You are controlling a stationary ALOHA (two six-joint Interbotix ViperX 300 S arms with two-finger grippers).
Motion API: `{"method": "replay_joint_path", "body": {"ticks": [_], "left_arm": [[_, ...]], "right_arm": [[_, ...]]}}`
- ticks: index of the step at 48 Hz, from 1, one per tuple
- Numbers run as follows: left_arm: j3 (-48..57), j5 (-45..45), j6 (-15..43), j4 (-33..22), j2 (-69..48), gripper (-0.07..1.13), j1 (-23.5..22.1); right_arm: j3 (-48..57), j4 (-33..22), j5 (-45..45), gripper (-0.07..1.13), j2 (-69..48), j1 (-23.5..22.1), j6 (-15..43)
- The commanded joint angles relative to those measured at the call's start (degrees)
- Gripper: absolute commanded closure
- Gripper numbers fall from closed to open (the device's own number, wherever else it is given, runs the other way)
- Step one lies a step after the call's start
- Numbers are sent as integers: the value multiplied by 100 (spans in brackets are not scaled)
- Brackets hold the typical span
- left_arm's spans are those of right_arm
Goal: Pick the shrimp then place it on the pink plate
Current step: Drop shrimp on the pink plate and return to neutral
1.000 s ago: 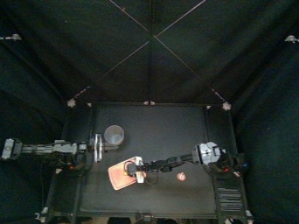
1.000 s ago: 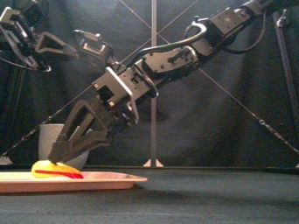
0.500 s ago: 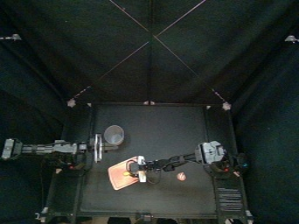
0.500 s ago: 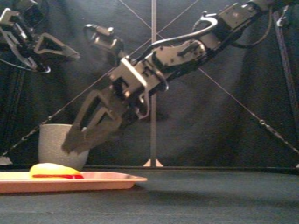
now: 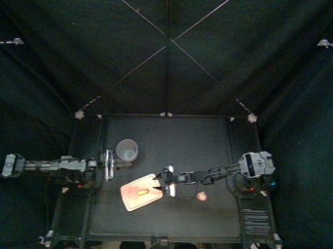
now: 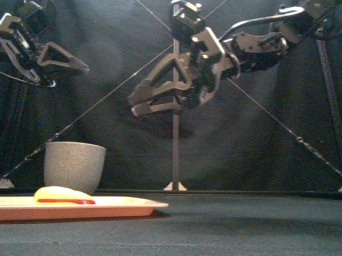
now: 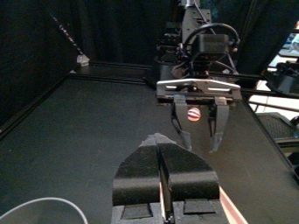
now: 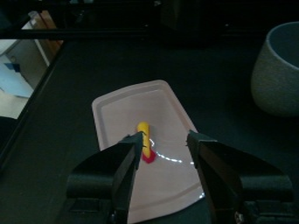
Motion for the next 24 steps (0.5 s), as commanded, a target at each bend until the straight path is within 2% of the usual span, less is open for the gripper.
{"method": "replay_joint_path", "body": {"ticks": [1,12,24], "left_arm": [[-70,-35,9,-9,26,88,-9],[-26,-26,18,0,26,88,-9],[18,-9,18,0,26,88,-9]], "right_arm": [[404,62,-624,23,-475,-70,-9],[1266,378,-1872,23,-782,-167,-18],[1731,589,-2241,23,-1081,-211,-18]]}}
